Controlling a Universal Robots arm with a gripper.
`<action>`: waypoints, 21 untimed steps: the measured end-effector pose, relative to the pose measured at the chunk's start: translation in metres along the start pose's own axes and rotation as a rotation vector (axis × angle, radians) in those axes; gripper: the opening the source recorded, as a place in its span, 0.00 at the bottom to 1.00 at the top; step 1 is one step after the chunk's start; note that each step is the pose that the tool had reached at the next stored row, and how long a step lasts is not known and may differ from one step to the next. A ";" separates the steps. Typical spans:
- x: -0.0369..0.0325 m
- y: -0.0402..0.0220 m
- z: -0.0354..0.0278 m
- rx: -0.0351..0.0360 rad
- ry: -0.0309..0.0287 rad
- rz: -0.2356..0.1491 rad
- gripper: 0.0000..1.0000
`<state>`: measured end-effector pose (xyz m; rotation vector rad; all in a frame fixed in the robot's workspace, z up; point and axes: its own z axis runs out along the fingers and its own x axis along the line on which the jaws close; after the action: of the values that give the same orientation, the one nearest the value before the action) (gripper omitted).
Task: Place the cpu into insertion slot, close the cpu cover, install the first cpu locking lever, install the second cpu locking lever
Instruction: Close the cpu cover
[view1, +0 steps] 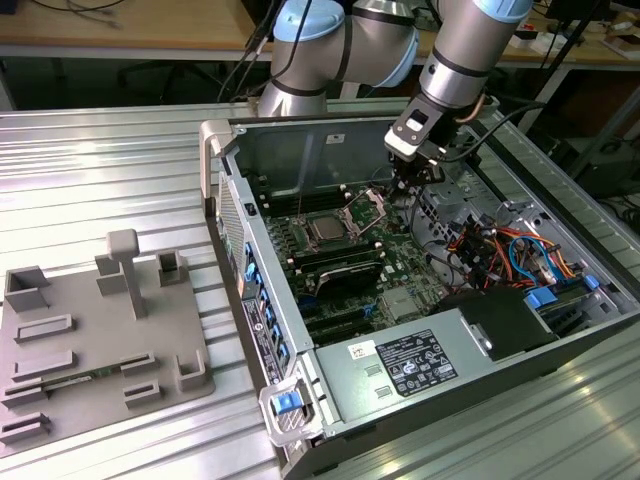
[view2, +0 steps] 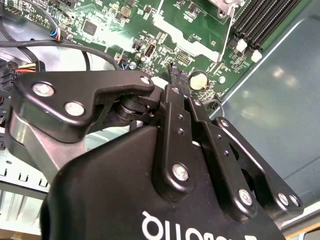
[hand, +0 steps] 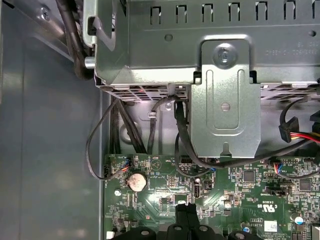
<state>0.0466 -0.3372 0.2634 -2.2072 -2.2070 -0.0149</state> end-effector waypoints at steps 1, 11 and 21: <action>0.0000 0.0000 0.0000 0.0000 0.0001 0.000 0.11; -0.0002 -0.0001 0.0104 0.0130 0.0001 0.000 0.11; -0.0004 -0.0135 0.0180 0.0246 0.0003 0.001 0.11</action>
<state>0.0330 -0.3372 0.2455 -2.1951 -2.1943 0.0119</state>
